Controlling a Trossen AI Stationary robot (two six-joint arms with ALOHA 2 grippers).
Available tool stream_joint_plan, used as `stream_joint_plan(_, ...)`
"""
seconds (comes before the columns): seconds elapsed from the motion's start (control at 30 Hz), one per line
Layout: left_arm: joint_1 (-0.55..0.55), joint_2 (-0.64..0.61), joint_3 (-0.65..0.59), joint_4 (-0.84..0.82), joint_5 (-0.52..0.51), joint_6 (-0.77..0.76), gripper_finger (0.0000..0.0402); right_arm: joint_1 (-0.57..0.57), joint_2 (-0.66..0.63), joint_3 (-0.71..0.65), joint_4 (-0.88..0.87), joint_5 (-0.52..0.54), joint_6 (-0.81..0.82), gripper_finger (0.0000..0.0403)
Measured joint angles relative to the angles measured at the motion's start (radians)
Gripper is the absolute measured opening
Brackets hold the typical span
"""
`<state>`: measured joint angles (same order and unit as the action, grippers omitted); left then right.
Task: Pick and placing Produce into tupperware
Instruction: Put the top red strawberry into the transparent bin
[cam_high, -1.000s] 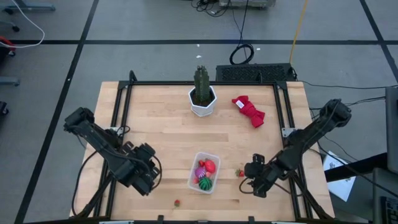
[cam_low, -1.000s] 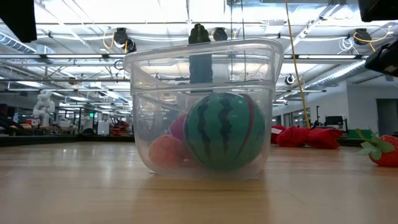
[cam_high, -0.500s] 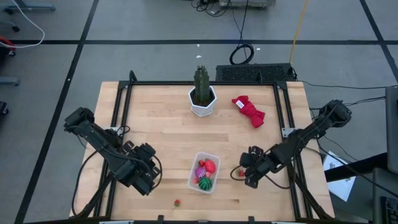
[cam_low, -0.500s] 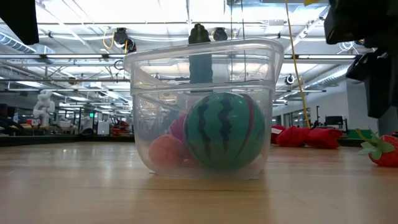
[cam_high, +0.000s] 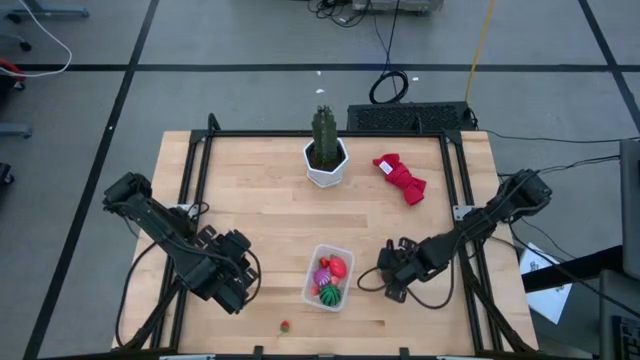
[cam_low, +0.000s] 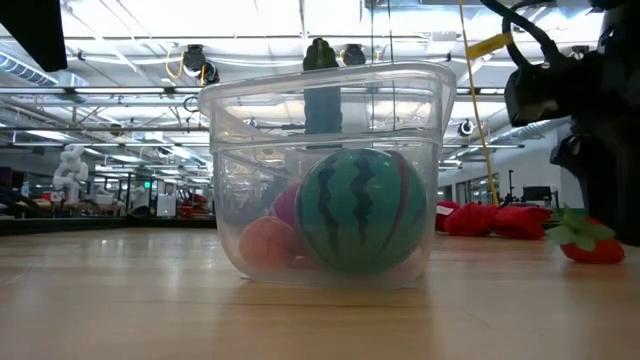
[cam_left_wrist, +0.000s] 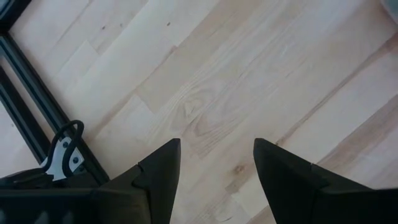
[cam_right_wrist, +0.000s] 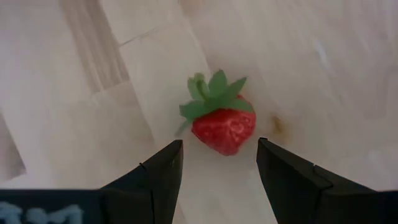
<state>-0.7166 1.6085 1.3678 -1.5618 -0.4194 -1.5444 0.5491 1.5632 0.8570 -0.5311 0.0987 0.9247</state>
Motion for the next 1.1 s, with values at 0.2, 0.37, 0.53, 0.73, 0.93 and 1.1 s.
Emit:
stream_joint_plan(0.2, 0.0, 0.0, 0.0, 0.001, 0.0, 0.0, 0.0209, -0.005, 0.006, 0.0, 0.025, 0.0, -0.023, 0.0196)
stream_joint_plan(0.37, 0.0, 0.0, 0.0, 0.001, 0.0, 0.0, 0.0209, -0.007, 0.003, 0.0, 0.035, 0.001, -0.046, 0.0196)
stream_joint_plan(0.53, 0.0, 0.0, 0.0, 0.001, 0.0, 0.0, 0.0209, -0.013, 0.003, 0.0, 0.034, 0.001, -0.048, 0.0196)
stream_joint_plan(0.73, 0.0, 0.0, 0.0, 0.003, 0.0, 0.0, 0.0209, -0.013, 0.003, 0.0, 0.038, 0.001, -0.055, 0.0196)
stream_joint_plan(0.93, 0.0, 0.0, 0.0, 0.004, 0.0, 0.0, 0.0209, -0.013, 0.003, 0.0, 0.054, 0.001, -0.076, 0.0196)
stream_joint_plan(1.1, 0.0, 0.0, 0.0, 0.015, 0.0, 0.0, 0.0209, -0.013, 0.003, 0.0, 0.069, 0.001, -0.111, 0.0196)
